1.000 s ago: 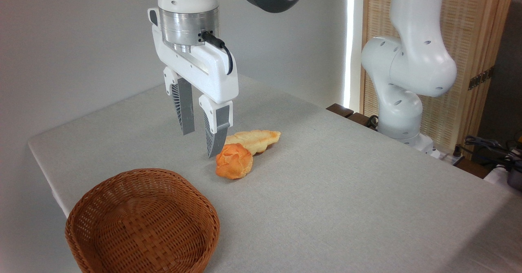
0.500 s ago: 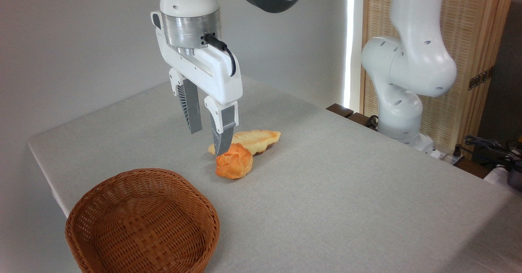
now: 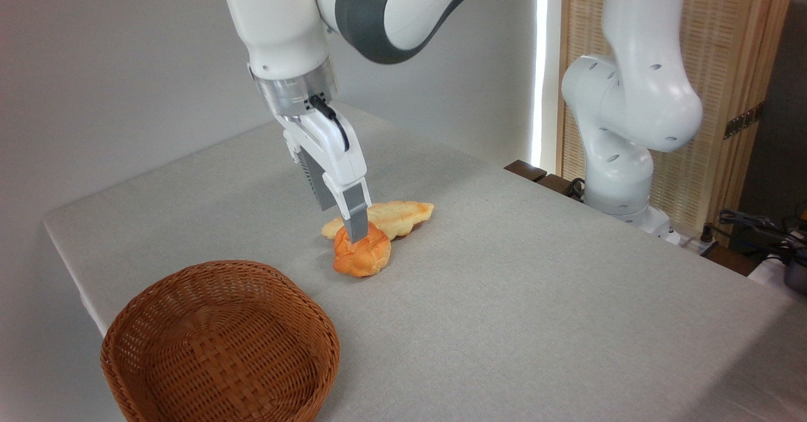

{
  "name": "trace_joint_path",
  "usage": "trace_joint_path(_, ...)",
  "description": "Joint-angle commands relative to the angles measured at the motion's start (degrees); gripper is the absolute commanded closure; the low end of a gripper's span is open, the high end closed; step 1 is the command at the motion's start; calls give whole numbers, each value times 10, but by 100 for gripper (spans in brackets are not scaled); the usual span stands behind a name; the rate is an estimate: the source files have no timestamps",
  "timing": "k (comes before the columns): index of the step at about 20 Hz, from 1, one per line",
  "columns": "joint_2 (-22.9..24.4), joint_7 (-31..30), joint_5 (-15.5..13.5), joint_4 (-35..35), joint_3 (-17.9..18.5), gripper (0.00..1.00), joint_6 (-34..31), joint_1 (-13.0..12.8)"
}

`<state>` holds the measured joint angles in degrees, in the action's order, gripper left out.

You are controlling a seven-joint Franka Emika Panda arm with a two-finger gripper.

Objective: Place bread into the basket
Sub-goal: 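Lower the open gripper down onto the orange bread roll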

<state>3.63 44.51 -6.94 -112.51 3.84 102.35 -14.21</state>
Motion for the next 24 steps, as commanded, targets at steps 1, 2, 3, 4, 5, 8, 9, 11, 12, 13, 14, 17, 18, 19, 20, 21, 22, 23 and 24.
trace_joint_path(1,13,4,3,-49,5,0,26,-26)
trace_joint_path(2,12,4,3,-53,5,0,26,-27)
trace_joint_path(3,12,3,3,-54,5,0,26,-28)
trace_joint_path(4,11,3,3,-55,5,0,26,-30)
trace_joint_path(5,11,3,4,-54,5,0,26,-32)
trace_joint_path(8,9,4,20,-54,6,0,29,-31)
trace_joint_path(9,7,3,28,-54,6,0,29,-31)
trace_joint_path(11,-1,3,29,-57,5,0,29,-32)
trace_joint_path(12,-6,4,30,-58,5,0,29,-32)
trace_joint_path(13,-8,3,30,-58,5,0,30,-33)
trace_joint_path(14,-9,3,30,-58,5,0,30,-33)
trace_joint_path(17,-18,3,30,-58,5,0,30,-36)
trace_joint_path(18,-19,4,30,-58,5,0,31,-38)
trace_joint_path(19,-22,3,30,-58,5,0,36,-39)
trace_joint_path(20,-23,3,30,-58,5,0,42,-39)
trace_joint_path(21,-25,2,30,-58,5,0,43,-39)
trace_joint_path(22,-26,2,30,-61,5,0,43,-39)
trace_joint_path(23,-26,3,30,-64,4,0,44,-39)
trace_joint_path(24,-26,3,30,-64,5,5,46,-39)
